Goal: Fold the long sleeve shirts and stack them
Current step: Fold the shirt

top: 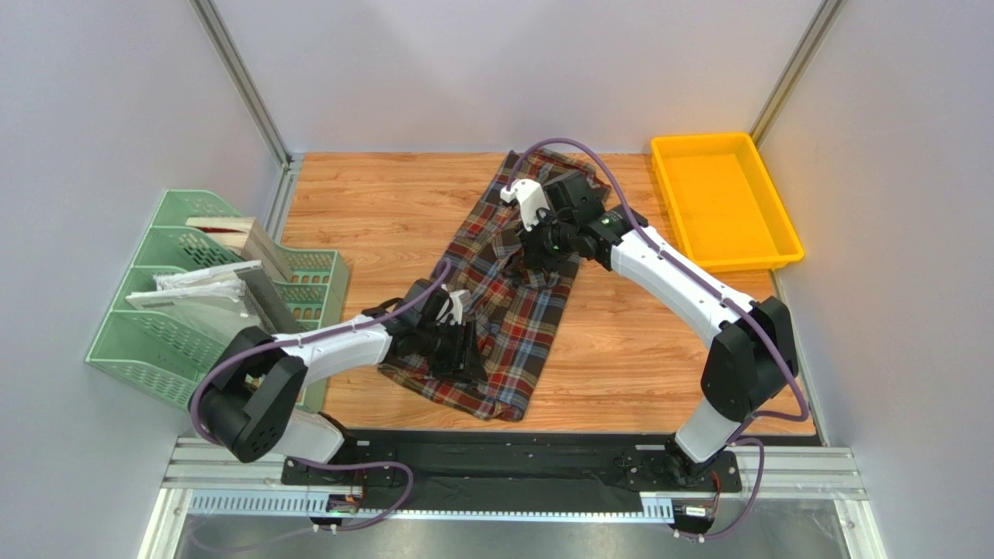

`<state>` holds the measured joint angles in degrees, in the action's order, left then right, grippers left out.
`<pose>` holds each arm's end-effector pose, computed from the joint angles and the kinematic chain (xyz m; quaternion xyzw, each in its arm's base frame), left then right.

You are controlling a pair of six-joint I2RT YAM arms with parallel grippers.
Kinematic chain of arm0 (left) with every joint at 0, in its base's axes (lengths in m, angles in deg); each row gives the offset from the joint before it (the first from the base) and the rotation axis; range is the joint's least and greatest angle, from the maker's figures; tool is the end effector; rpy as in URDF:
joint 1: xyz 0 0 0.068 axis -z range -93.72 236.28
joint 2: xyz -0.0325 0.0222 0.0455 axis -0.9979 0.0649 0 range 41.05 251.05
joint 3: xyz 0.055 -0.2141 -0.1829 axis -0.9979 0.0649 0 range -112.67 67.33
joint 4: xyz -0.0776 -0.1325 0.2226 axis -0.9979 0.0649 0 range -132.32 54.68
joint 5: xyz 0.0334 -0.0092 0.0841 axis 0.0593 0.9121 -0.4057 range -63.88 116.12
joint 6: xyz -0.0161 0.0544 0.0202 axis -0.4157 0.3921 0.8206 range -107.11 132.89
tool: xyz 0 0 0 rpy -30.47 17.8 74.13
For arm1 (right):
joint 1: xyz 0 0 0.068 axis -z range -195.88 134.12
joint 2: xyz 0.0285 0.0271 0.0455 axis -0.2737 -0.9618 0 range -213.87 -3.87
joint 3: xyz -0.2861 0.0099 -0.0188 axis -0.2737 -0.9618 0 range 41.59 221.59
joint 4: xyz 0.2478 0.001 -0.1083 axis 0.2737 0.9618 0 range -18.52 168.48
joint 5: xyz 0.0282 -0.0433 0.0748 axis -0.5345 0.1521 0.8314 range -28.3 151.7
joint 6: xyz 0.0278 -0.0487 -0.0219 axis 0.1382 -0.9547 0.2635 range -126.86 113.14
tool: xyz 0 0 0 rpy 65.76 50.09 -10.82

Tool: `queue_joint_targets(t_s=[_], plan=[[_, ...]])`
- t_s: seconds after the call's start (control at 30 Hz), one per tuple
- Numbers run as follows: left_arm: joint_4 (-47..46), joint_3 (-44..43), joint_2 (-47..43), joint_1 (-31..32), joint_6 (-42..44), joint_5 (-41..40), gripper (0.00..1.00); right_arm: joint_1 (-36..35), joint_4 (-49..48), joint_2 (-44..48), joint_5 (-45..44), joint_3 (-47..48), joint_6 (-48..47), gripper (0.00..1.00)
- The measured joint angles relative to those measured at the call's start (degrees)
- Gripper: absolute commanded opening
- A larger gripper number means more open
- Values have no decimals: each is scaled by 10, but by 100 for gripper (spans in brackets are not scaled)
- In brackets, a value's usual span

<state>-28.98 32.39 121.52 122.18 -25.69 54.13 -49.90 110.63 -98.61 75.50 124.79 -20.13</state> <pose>0.1933 -0.1658 0.1516 0.0430 0.9360 -0.3431 0.0662 0.3080 0.2206 0.3082 -0.4120 0.8402 0.1714 0.3081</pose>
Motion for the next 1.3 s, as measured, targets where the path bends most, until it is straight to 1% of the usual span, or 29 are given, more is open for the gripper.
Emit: queue_joint_targets(t_s=[0.03, 0.07, 0.17, 0.27, 0.37, 0.47, 0.57, 0.6, 0.67, 0.7, 0.77, 0.87, 1.0, 1.13, 1.2, 1.23, 1.27, 1.3], plan=[[-3, 0, 4, 2, -2, 1, 5, 1, 0, 0, 0, 0, 0, 0], [-4, -1, 6, 3, -3, 1, 0, 2, 0, 0, 1, 0, 0, 0], [12, -15, 3, 3, 5, 2, 0, 6, 2, 0, 2, 0, 0, 0], [42, -36, -23, -2, 17, -5, 0, 10, 7, 0, 5, 1, 0, 0], [68, -42, -59, -6, 29, -25, 0, 11, 11, 0, 10, 2, 2, 0], [84, -39, -66, -8, 37, -49, 1, 12, 18, 0, 18, 9, 9, 0], [101, -38, -54, -9, 46, -72, 19, 12, 19, 0, 31, 19, 16, 0], [104, -37, -46, -9, 47, -77, 27, 12, 19, 0, 36, 21, 19, 0], [110, -37, -35, -10, 52, -84, 31, 12, 21, 0, 48, 23, 26, 0], [116, -37, -30, -11, 52, -90, 39, 12, 23, 0, 54, 24, 30, 0], [123, -37, -29, -11, 56, -97, 51, 12, 26, 0, 65, 24, 35, 0], [132, -37, -31, -19, 59, -104, 61, 10, 40, 0, 84, 29, 42, 0], [165, -52, -56, -39, 73, -101, 64, 0, 58, 0, 103, 37, 43, 0], [202, -104, -96, -83, 99, -80, 65, -28, 73, -12, 113, 43, 42, 0], [219, -124, -113, -114, 112, -69, 67, -38, 78, -28, 120, 45, 42, 11], [228, -130, -121, -130, 120, -65, 68, -43, 81, -37, 124, 46, 42, 20], [236, -134, -127, -144, 126, -62, 70, -49, 84, -47, 128, 46, 42, 33], [250, -139, -135, -160, 136, -60, 70, -52, 88, -56, 130, 46, 42, 39]])
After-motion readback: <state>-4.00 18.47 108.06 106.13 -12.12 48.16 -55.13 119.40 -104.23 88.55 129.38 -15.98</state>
